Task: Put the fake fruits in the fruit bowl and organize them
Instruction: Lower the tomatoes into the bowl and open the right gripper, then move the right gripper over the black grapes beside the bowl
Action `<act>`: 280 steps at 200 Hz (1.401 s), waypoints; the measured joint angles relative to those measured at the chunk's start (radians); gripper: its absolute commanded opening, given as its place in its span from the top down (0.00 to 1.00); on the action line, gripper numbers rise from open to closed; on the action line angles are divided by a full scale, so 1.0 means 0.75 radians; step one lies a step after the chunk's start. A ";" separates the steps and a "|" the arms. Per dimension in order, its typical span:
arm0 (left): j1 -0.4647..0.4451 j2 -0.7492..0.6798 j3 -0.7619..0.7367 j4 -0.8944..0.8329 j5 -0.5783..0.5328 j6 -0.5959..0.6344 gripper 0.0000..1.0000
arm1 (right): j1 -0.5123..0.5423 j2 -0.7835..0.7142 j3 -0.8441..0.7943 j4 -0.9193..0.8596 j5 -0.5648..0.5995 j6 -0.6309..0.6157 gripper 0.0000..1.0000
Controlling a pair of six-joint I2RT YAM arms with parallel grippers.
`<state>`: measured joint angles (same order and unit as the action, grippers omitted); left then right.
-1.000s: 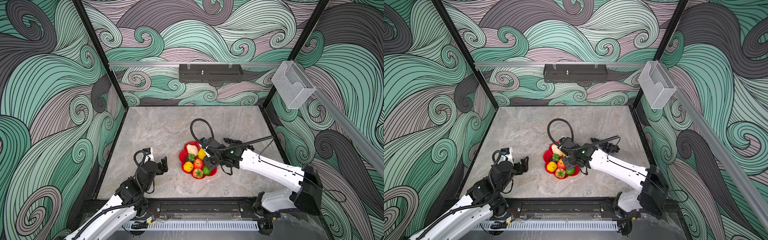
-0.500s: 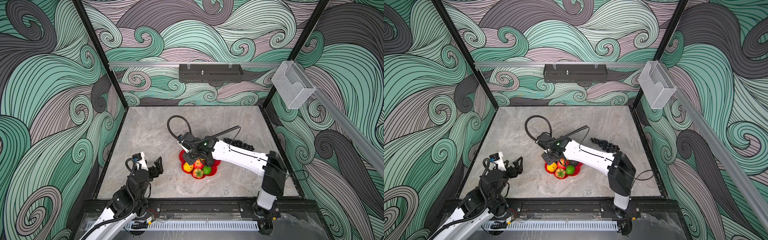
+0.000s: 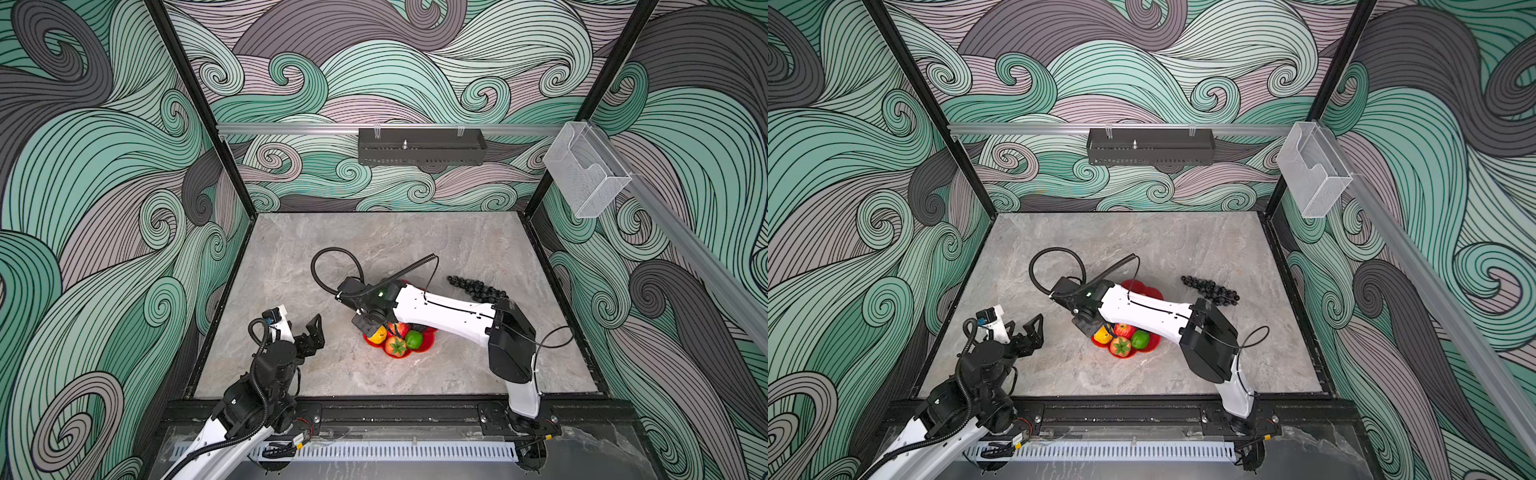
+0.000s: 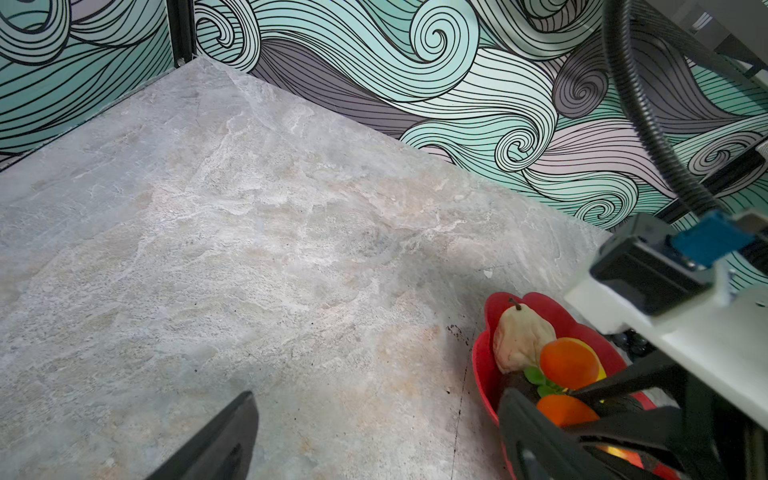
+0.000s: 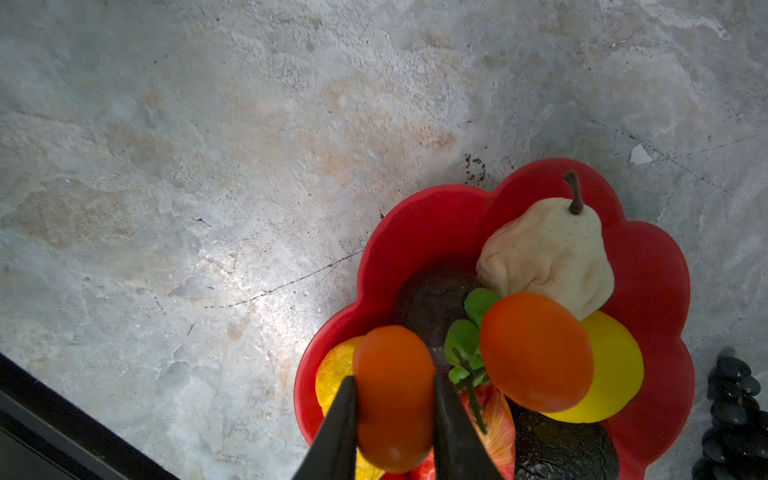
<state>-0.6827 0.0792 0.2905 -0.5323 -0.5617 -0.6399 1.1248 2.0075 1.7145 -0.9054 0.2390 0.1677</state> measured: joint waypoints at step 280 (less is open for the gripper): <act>0.000 0.127 0.012 0.012 0.014 0.037 0.07 | -0.543 -0.841 -0.653 0.194 0.057 0.115 0.48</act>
<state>-0.6827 0.1745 0.2996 -0.5236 -0.5510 -0.6121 0.7174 1.3766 1.2247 -0.7601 0.2821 0.2539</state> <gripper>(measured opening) 0.926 0.521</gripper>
